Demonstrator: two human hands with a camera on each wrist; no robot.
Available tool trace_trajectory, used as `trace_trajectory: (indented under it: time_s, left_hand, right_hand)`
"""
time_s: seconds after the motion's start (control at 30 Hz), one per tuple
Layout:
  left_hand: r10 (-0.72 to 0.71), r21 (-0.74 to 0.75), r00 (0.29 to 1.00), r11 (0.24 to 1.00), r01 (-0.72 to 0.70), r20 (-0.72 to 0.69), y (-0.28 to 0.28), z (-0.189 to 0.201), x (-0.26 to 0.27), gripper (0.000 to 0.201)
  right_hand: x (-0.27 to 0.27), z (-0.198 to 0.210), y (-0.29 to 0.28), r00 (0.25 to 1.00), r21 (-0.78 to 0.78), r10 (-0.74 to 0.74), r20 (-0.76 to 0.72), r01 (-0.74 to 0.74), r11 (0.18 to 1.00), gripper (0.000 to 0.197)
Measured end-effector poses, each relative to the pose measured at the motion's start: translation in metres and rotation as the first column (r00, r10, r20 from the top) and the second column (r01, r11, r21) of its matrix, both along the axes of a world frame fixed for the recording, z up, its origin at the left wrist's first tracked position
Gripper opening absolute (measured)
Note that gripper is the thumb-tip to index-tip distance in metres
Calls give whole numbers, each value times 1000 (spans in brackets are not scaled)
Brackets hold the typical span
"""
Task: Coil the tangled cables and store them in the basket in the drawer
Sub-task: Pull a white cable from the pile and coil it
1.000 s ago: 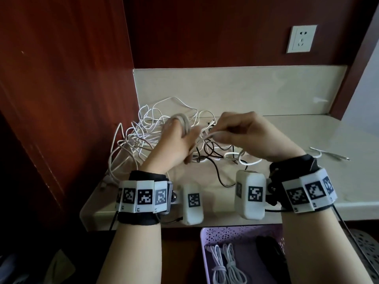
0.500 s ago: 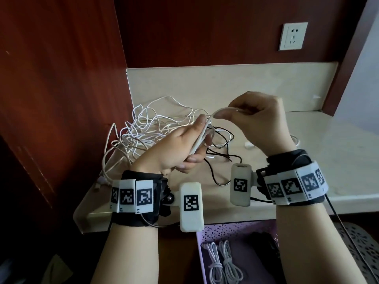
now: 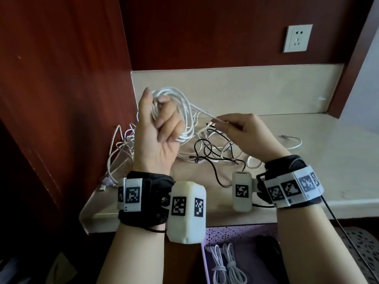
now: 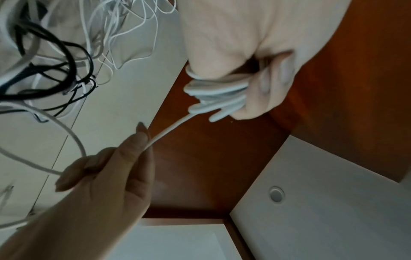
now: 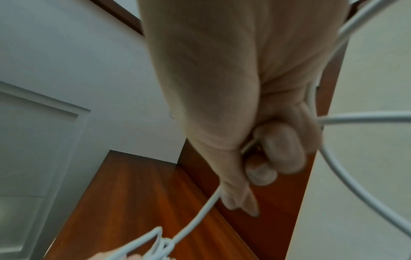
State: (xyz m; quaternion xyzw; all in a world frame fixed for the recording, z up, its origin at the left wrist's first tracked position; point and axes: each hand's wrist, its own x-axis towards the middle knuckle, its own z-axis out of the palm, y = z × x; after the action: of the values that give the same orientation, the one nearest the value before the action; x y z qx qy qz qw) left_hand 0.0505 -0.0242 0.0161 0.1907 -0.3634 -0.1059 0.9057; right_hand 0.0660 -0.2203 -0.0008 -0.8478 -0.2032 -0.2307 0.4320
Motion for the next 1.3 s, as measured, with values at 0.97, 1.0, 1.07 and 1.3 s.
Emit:
trace_trajectory:
  time_s: [0.97,1.0,1.07,1.3]
  left_hand:
    - [951,230,256,291,-928,-170,8,-5,26,31]
    - [979,260,200,203,-944,-37,7,-8,28,31]
    - [947,327,109,5,-945,301,6,-16,31,30]
    - [311,316,228,-269,-910,923,-1,-19,18,40]
  right_hand:
    - [-44,30,-9,901,-270,298,-315,-387,882,45]
    - [-45,32,-9,891,-265,334,-307,-417,869,44]
    - [-46,33,-10,884,-274,399,-246,-458,846,35]
    - [-33,31,-19,974,-75,220,53,-215,974,22]
